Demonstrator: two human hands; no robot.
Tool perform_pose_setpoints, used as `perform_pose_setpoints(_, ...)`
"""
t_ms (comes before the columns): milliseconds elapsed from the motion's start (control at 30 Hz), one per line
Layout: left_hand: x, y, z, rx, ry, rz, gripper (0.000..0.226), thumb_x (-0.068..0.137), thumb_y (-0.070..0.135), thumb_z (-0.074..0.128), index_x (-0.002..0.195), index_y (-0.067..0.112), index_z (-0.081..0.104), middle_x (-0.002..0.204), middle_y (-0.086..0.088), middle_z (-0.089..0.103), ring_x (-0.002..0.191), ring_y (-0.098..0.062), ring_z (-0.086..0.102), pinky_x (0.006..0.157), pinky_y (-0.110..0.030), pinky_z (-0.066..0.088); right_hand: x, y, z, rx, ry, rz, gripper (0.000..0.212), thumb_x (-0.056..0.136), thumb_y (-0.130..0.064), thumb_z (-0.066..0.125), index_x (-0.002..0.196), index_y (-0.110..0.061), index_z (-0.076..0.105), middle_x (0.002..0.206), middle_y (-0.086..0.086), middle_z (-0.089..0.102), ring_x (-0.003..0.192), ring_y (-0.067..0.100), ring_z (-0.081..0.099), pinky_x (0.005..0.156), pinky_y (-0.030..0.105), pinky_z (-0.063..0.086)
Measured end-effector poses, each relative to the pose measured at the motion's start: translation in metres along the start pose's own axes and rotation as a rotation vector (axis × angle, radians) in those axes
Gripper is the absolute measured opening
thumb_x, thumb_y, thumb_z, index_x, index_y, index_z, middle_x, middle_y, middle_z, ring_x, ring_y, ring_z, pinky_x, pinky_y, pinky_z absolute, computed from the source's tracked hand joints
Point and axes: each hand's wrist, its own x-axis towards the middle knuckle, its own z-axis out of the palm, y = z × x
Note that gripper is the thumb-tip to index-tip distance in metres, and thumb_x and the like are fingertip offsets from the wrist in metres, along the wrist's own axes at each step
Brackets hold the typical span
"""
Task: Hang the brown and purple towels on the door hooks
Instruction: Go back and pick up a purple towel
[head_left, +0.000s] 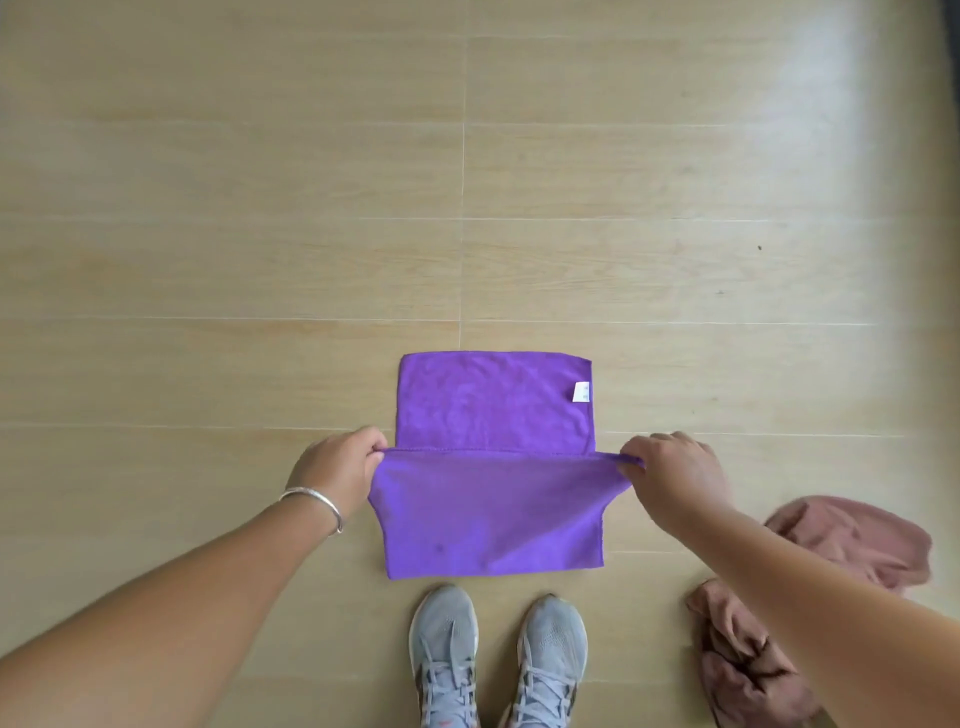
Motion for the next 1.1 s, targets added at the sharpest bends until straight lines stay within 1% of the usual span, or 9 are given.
perform_pose_setpoints(267,0.146,-0.01,0.042,0.105,0.093,0.1,0.011,0.091,0.022,0.06,0.1,0.024,0.066,0.094,0.006,0.071,0.093,-0.024,0.061,0.073,-0.03,0.041,0.128,0.022,0.056,0.03,0.078,0.018,0.017,0.093,-0.033,0.052,0.1,-0.029,0.067,0.097,-0.004,0.068,0.095,0.021,0.053,0.075,0.032,0.029)
perform_pose_setpoints(467,0.222,-0.025,0.072,0.246,0.043,0.091,0.014,0.092,0.028,0.056,0.103,0.029,0.065,0.102,0.009,0.069,0.099,-0.02,0.061,0.076,-0.028,0.042,0.214,0.028,0.09,-0.032,0.051,0.002,0.018,0.088,-0.035,0.055,0.103,-0.033,0.065,0.097,-0.005,0.067,0.101,0.019,0.054,0.083,0.032,0.031)
perform_pose_setpoints(600,0.25,-0.03,0.089,0.346,0.051,0.129,0.011,0.091,0.032,0.057,0.1,0.034,0.063,0.099,0.012,0.068,0.097,-0.017,0.062,0.073,-0.026,0.04,0.248,0.029,0.113,-0.166,0.052,-0.079,0.016,0.089,-0.037,0.054,0.1,-0.035,0.064,0.092,-0.007,0.067,0.096,0.018,0.054,0.081,0.03,0.027)
perform_pose_setpoints(700,0.251,-0.034,0.099,0.345,0.157,0.202,0.007,0.088,0.032,0.061,0.094,0.031,0.063,0.089,0.011,0.068,0.091,-0.019,0.062,0.068,-0.027,0.036,0.254,0.035,0.131,-0.186,0.082,-0.108,0.018,0.089,-0.038,0.056,0.105,-0.035,0.061,0.098,-0.009,0.067,0.1,0.017,0.053,0.088,0.031,0.029)
perform_pose_setpoints(800,0.242,-0.035,0.104,0.253,0.257,0.239,0.007,0.083,0.024,0.065,0.091,0.024,0.063,0.084,0.008,0.067,0.087,-0.023,0.061,0.071,-0.031,0.039,0.242,0.035,0.141,-0.197,0.245,-0.175,0.04,0.082,-0.029,0.066,0.121,-0.032,0.054,0.116,-0.003,0.059,0.111,0.021,0.051,0.098,0.035,0.032)
perform_pose_setpoints(867,0.229,-0.034,0.107,0.298,0.362,0.301,0.019,0.079,0.02,0.067,0.099,0.021,0.064,0.097,0.003,0.066,0.092,-0.026,0.061,0.078,-0.036,0.043,0.226,0.025,0.146,-0.214,0.37,-0.341,0.058,0.071,-0.013,0.072,0.125,-0.022,0.056,0.125,0.007,0.057,0.117,0.029,0.051,0.101,0.041,0.035)
perform_pose_setpoints(933,0.207,-0.03,0.118,0.382,0.422,0.404,0.037,0.08,0.028,0.062,0.116,0.018,0.064,0.119,-0.005,0.062,0.107,-0.028,0.06,0.092,-0.042,0.045,0.205,0.014,0.158,-0.22,0.4,-0.537,0.063,0.066,-0.011,0.074,0.126,-0.017,0.059,0.131,0.014,0.056,0.12,0.034,0.053,0.102,0.046,0.039)
perform_pose_setpoints(1000,0.179,-0.027,0.14,0.452,0.334,0.505,0.059,0.082,0.045,0.048,0.134,0.018,0.055,0.14,-0.01,0.05,0.127,-0.028,0.051,0.105,-0.047,0.037,0.179,0.003,0.18,-0.224,0.325,-0.626,0.061,0.073,-0.026,0.072,0.132,-0.018,0.056,0.138,0.014,0.052,0.126,0.034,0.051,0.104,0.048,0.041)
perform_pose_setpoints(1100,0.143,-0.027,0.181,0.527,0.166,0.545,0.081,0.077,0.064,0.045,0.147,0.023,0.038,0.154,-0.01,0.032,0.14,-0.026,0.033,0.106,-0.051,0.024,0.152,-0.004,0.207,-0.244,0.183,-0.573,0.065,0.083,-0.053,0.051,0.14,-0.022,0.048,0.147,0.011,0.043,0.135,0.031,0.042,0.109,0.052,0.035)
